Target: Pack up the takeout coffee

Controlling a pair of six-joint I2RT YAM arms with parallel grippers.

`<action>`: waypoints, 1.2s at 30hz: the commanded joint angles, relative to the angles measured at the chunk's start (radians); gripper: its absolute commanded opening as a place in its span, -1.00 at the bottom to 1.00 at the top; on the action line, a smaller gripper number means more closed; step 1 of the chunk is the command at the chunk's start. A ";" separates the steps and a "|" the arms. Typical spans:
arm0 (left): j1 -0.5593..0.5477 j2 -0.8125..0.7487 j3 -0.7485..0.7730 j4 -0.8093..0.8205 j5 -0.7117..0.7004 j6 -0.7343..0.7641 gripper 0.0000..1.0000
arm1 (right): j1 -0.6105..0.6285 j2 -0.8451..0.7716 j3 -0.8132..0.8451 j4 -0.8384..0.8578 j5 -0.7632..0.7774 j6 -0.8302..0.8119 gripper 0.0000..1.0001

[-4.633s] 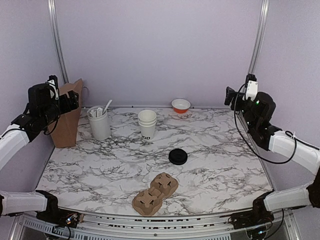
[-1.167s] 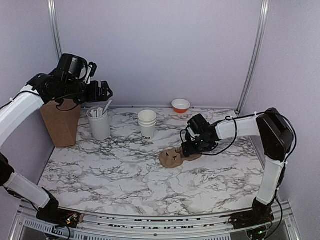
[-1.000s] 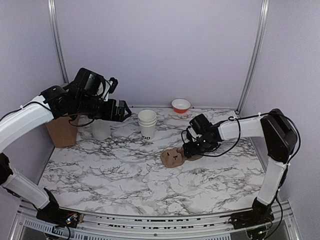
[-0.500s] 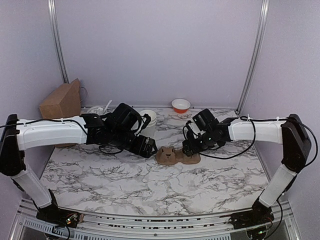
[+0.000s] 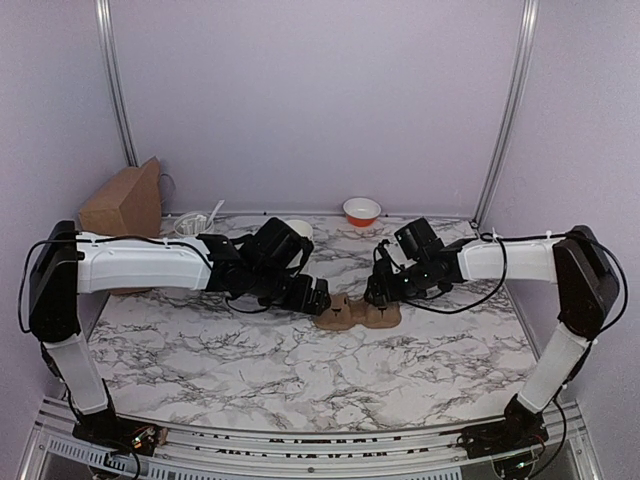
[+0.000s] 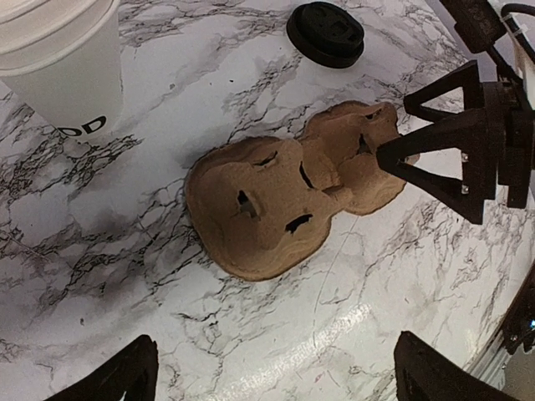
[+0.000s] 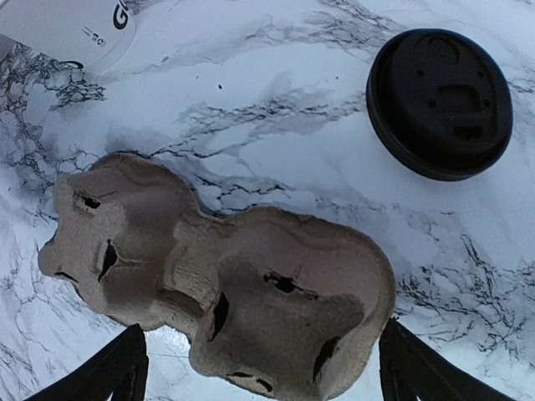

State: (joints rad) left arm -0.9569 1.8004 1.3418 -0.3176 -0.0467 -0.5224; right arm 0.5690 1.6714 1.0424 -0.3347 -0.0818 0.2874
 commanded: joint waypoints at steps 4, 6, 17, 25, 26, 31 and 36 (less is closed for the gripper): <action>0.001 -0.081 -0.087 0.062 -0.024 -0.085 0.98 | -0.003 0.114 0.097 0.104 0.074 -0.083 0.85; 0.001 -0.097 -0.104 0.067 -0.023 -0.092 0.98 | -0.003 0.134 0.104 0.106 0.075 -0.095 0.85; 0.009 -0.122 -0.129 0.085 0.003 -0.097 0.98 | 0.097 -0.033 -0.064 0.054 -0.017 0.025 0.84; 0.046 -0.118 -0.150 0.109 0.049 -0.105 0.98 | 0.189 -0.154 -0.134 0.034 0.006 0.129 0.85; 0.051 -0.116 -0.154 0.114 0.056 -0.108 0.98 | 0.187 -0.151 -0.122 0.013 0.045 0.121 0.85; 0.062 -0.121 -0.173 0.128 0.066 -0.132 0.98 | 0.173 -0.086 -0.030 -0.090 0.162 0.023 0.86; 0.086 -0.142 -0.209 0.165 0.085 -0.170 0.98 | 0.228 0.019 0.065 -0.151 0.192 0.005 0.86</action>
State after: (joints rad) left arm -0.8890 1.7035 1.1618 -0.2020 0.0109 -0.6552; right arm 0.7540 1.6321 1.0275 -0.4171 0.0467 0.3199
